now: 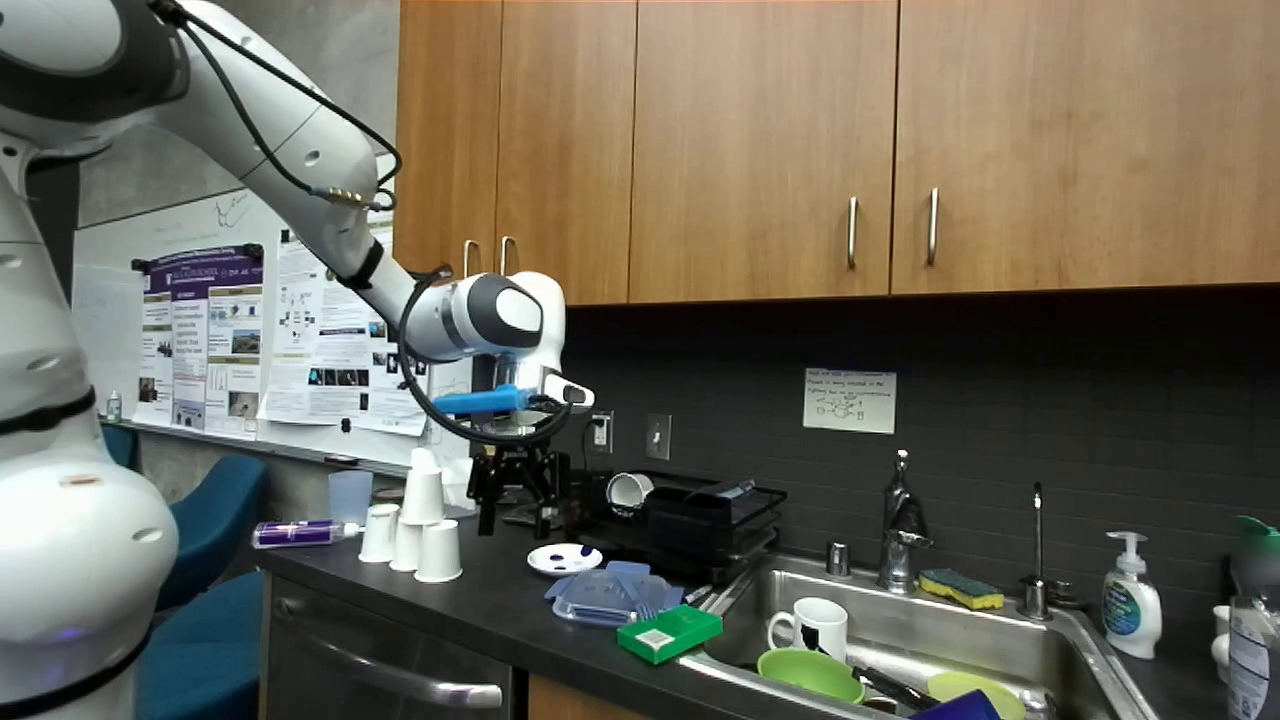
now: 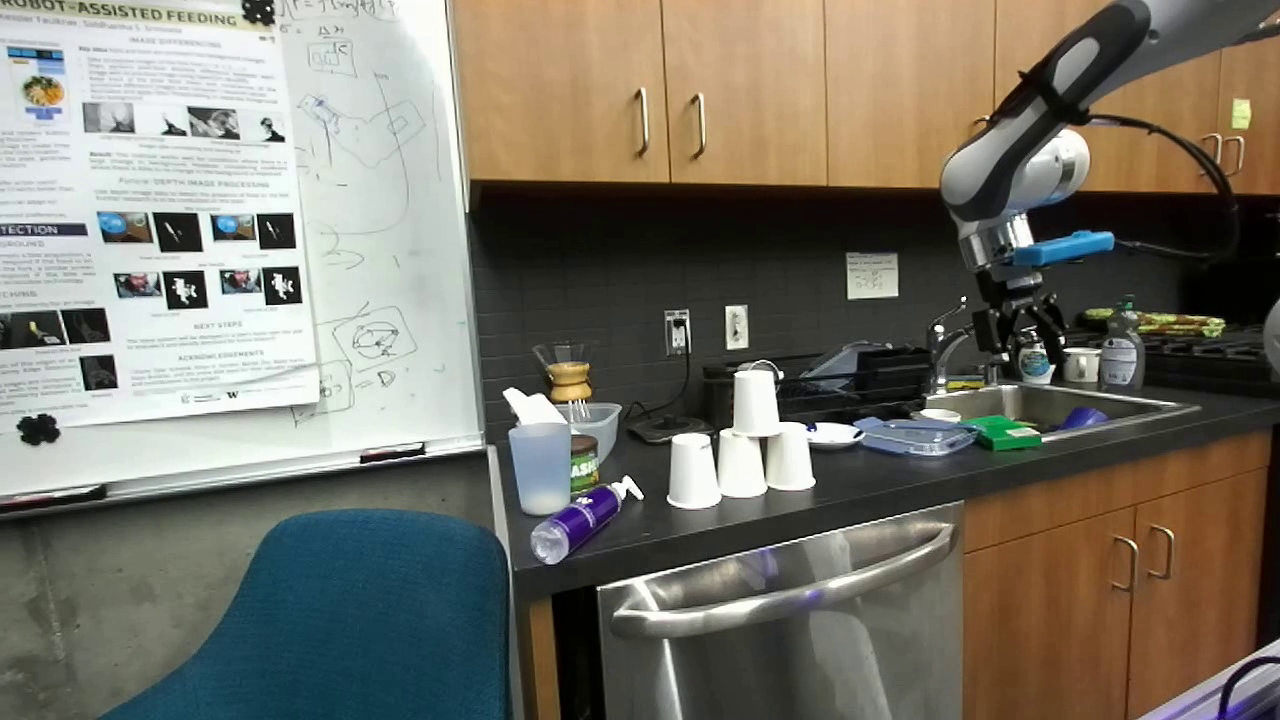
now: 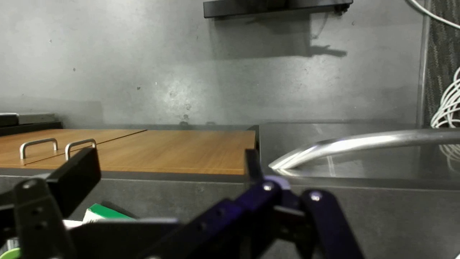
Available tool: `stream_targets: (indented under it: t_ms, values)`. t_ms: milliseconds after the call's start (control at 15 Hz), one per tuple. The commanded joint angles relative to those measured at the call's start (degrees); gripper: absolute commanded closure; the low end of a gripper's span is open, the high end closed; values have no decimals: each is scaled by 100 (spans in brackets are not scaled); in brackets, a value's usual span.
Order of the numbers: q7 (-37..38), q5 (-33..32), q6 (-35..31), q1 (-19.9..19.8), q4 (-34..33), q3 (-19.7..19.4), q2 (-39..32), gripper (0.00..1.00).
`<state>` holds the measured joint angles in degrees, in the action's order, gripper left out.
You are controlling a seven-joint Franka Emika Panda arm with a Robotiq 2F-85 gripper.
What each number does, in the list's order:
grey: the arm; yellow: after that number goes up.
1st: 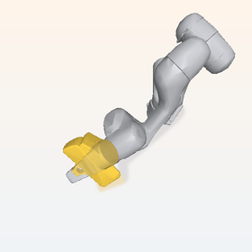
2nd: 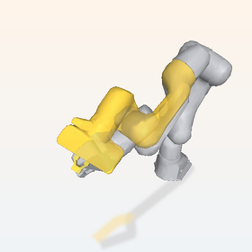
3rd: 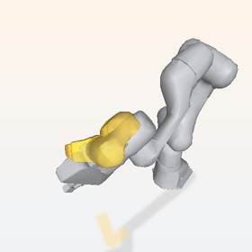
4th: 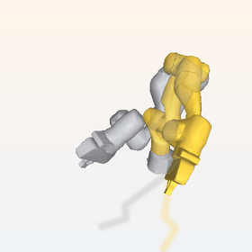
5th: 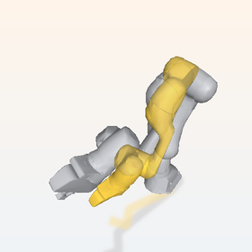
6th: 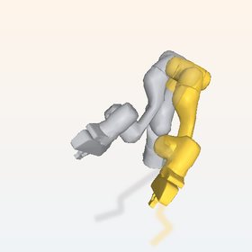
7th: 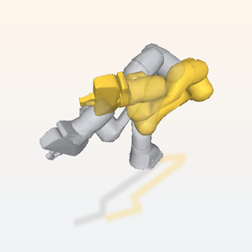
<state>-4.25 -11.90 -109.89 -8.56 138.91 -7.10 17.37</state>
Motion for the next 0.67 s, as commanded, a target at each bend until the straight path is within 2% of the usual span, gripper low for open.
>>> stream_targets:
  t_ms: [0, 600]
  values:
    - [0, 12, -4, 18, -11, -43, 1, 0]
    - [46, 25, 23, 15, -16, -44, 20, 0]
